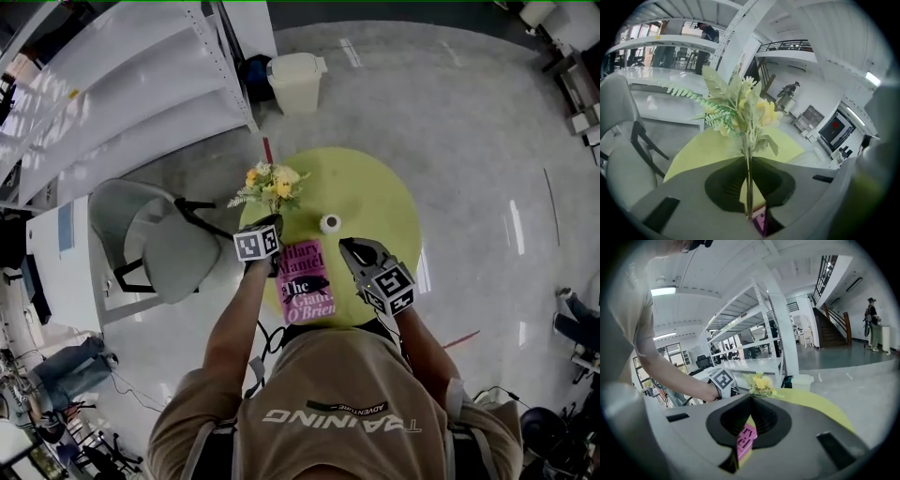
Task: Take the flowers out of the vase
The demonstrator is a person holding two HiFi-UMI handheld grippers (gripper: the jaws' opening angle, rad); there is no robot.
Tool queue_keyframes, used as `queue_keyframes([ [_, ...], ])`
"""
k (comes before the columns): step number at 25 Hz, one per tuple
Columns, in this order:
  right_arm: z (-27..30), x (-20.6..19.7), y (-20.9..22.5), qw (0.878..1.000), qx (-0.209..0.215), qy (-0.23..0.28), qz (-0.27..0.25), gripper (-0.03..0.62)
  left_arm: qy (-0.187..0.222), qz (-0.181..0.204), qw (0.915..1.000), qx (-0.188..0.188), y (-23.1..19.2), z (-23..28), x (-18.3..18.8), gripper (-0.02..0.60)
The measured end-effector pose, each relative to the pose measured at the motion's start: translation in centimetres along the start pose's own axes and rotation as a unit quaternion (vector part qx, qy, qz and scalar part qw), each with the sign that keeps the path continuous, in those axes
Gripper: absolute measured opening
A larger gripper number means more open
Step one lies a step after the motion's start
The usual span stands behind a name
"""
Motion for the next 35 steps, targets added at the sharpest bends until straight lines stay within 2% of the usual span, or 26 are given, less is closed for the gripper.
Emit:
queue_keyframes([
  [12,2.7,-0.4,0.1,1.0,0.015,-0.016,0.0,-0.002,-0.024,-0.041,0.9988,0.008,-1.6,3.8,-0.9,0.049],
  [15,2.8,-0.5,-0.3,1.0,0.017,-0.015,0.0,-0.002,-0.027,-0.055,0.9981,0.012,-2.4,4.0,-1.1,0.081],
  [19,2.8,-0.6,-0.3,1.0,0.023,-0.016,0.0,-0.002,-0.03,-0.065,0.9969,0.032,-3.1,4.1,-1.1,0.17],
  [23,2.7,-0.5,-0.5,1.0,0.026,-0.013,-0.001,-0.002,-0.021,-0.058,0.997,0.048,-3.1,3.3,-1.0,0.172],
  [25,2.5,-0.5,-0.6,1.0,0.027,-0.012,-0.002,-0.002,-0.007,-0.06,0.9968,0.053,-3.1,2.8,-0.8,0.192],
  [28,2.0,-0.8,-0.7,1.0,0.029,-0.012,-0.002,-0.002,0.01,-0.078,0.9962,0.038,-2.7,1.9,-0.7,0.201],
  [29,1.8,-1.0,-0.8,0.999,0.029,-0.012,-0.003,-0.002,0.011,-0.078,0.9962,0.037,-2.6,1.7,-0.7,0.23],
  [32,1.3,-1.3,-1.3,0.999,0.031,-0.013,-0.001,-0.002,0.014,-0.071,0.9961,0.05,-2.8,0.7,-0.9,0.233],
  [35,0.5,-1.2,-1.5,0.999,0.031,-0.008,-0.003,-0.002,0.033,-0.065,0.9957,0.056,-2.7,-0.8,-0.6,0.233],
])
Point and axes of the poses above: the fingertips, and each gripper's own axes: z forward along the fingers, y to its right, x out of its top, the point moved 3 cm from there along -z, backward along the fingers, and after that the axes turned 13 degrees about -z, right-handed, at the moved point
